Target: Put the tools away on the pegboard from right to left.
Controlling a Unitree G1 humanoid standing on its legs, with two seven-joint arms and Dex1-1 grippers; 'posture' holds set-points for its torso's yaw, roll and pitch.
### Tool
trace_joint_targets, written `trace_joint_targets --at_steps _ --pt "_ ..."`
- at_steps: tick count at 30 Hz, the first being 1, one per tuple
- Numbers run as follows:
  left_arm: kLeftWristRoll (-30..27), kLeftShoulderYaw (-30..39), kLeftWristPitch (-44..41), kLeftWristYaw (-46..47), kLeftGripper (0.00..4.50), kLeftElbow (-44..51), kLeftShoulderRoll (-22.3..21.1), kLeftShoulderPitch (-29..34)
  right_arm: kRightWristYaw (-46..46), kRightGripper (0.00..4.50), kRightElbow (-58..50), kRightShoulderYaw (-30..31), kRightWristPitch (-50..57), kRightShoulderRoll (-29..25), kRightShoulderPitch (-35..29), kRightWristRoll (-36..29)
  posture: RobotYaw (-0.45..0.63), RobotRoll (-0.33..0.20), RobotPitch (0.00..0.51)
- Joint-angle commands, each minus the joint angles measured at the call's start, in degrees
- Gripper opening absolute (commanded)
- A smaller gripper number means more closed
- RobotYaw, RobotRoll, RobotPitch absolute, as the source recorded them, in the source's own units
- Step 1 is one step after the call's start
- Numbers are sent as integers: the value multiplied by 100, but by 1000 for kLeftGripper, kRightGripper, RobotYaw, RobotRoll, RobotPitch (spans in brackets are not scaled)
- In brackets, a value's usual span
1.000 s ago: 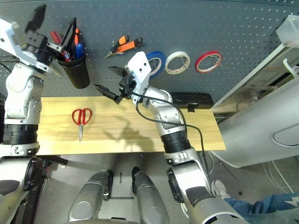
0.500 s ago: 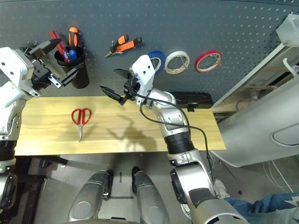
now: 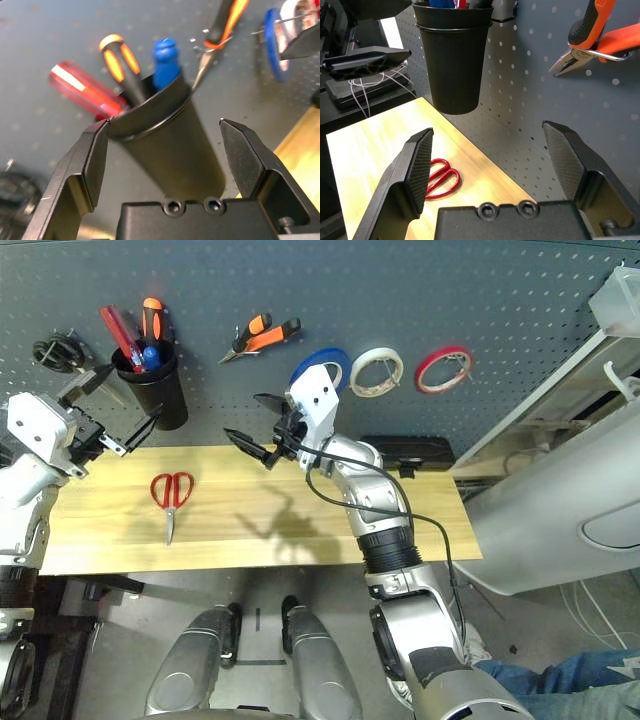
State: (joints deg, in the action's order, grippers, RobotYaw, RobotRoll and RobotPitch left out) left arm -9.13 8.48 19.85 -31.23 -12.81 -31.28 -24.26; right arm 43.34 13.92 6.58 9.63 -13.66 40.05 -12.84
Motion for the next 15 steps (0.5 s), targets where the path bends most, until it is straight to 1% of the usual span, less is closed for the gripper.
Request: trace_joint_targets --at_steps 1,8,15 --pt "19 73 73 49 4472 -223 61 237 38 4500 59 9 -49 -23 -86 41 111 0 247" --pt "102 -9 -67 111 4472 -698 168 576 16 4500 129 68 148 -35 -152 86 111 0 247" --pt "539 -399 -629 196 4472 -1398 252 751 -369 4500 472 148 951 8 -354 292 100 0 257"
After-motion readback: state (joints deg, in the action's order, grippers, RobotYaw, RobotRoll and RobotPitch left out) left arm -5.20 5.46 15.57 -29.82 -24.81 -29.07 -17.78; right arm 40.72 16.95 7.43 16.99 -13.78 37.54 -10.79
